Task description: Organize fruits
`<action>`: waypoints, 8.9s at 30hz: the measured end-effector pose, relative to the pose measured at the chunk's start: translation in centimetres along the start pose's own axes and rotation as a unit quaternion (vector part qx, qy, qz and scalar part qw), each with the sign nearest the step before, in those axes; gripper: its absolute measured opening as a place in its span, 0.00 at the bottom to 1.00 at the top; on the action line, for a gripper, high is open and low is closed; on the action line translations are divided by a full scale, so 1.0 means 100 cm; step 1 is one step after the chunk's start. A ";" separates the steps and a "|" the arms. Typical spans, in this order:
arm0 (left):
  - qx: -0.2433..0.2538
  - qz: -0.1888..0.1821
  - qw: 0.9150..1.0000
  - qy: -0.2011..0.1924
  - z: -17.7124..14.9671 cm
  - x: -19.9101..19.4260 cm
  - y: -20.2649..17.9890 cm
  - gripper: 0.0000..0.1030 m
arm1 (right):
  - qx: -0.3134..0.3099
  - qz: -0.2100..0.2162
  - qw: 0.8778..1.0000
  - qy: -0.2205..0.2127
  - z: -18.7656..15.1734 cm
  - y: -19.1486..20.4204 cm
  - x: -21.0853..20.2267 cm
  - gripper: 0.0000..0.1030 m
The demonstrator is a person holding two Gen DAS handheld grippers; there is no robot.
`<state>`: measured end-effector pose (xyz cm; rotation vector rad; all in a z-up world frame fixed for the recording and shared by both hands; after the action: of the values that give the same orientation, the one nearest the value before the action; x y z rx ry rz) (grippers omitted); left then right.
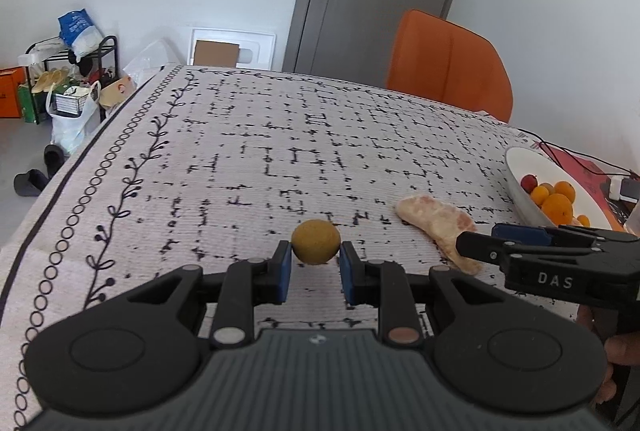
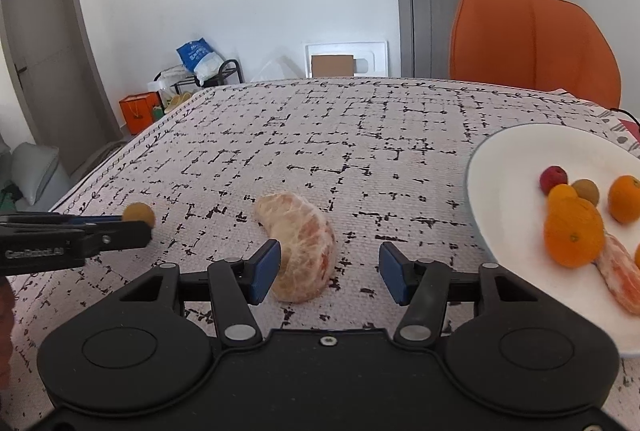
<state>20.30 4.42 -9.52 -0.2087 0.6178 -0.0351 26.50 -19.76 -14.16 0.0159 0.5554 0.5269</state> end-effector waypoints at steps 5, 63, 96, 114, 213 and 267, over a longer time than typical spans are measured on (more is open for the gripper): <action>-0.004 0.003 1.000 0.001 -0.001 -0.001 0.005 0.23 | -0.006 0.021 1.000 0.006 -0.001 0.007 0.003 0.30; 0.020 0.041 0.999 0.005 -0.003 0.020 -0.011 0.50 | -0.003 0.006 1.000 -0.015 -0.005 -0.008 -0.027 0.35; 0.090 -0.042 0.995 -0.023 0.028 0.020 -0.116 0.25 | 0.071 -0.070 0.991 -0.088 0.009 -0.107 -0.090 0.35; 0.146 -0.077 0.986 -0.015 0.035 0.044 -0.183 0.25 | 0.114 -0.127 0.981 -0.096 0.000 -0.170 -0.100 0.36; 0.072 0.059 0.993 -0.076 -0.007 -0.145 -0.055 1.00 | 0.068 -0.093 0.989 -0.096 -0.026 -0.035 -0.201 1.00; 0.075 0.065 0.994 -0.050 -0.029 -0.143 -0.052 1.00 | 0.053 -0.079 0.992 -0.083 -0.040 -0.016 -0.196 1.00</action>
<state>7.15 0.16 -2.58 -0.0235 0.5257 0.0536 11.16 -31.08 -8.04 0.1150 0.4163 0.3367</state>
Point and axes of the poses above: each gripper's, at about its wrist camera, not at the fingertips, and x roughly the way its jaws point, y to its left, z to its top, the point moved 6 cm from there along x, roughly the way its jaws point, and after that the axes turned 3 degrees about -y, right-handed, at the moved point
